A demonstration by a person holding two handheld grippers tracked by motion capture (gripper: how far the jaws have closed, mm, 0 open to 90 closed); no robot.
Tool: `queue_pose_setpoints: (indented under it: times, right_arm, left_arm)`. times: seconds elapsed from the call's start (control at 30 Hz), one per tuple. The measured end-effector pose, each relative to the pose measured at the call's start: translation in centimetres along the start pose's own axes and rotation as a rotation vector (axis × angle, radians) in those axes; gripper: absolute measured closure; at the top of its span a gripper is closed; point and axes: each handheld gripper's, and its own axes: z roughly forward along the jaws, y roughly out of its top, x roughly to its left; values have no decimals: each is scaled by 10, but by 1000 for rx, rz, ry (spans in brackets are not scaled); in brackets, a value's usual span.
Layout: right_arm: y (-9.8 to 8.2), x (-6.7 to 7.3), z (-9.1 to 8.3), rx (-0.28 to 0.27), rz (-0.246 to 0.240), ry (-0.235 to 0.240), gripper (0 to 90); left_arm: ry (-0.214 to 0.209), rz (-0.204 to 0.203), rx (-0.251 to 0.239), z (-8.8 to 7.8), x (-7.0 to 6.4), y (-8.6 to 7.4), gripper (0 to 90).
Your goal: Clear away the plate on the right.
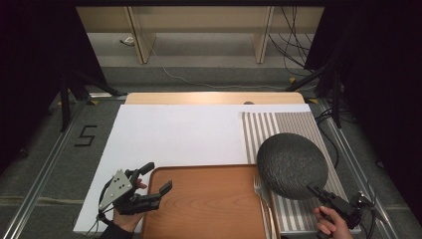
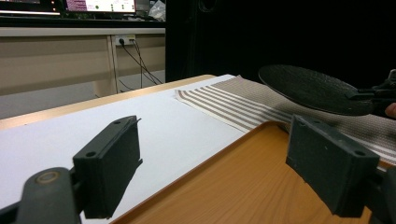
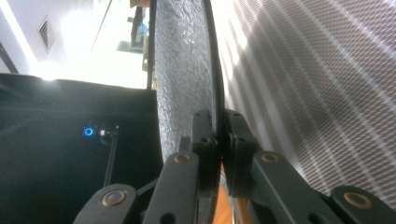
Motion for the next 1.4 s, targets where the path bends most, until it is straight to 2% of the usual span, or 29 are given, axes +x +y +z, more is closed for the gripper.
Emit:
queue_pose_setpoints:
  times: [0.23, 0.6, 0.93, 1.4]
  right_arm:
    - [-9, 8, 5, 33, -23, 31, 850]
    - [-32, 15, 20, 130, -36, 61, 849]
    - [-48, 20, 30, 208, -77, 65, 849]
    - [-68, 23, 44, 297, -95, 64, 849]
  left_arm:
    - [0, 0, -4, -1, 0, 0, 170]
    - [2, 1, -1, 0, 0, 0, 170]
    - [3, 2, -2, -1, 0, 0, 170]
    - [4, 2, 0, 0, 0, 0, 169]
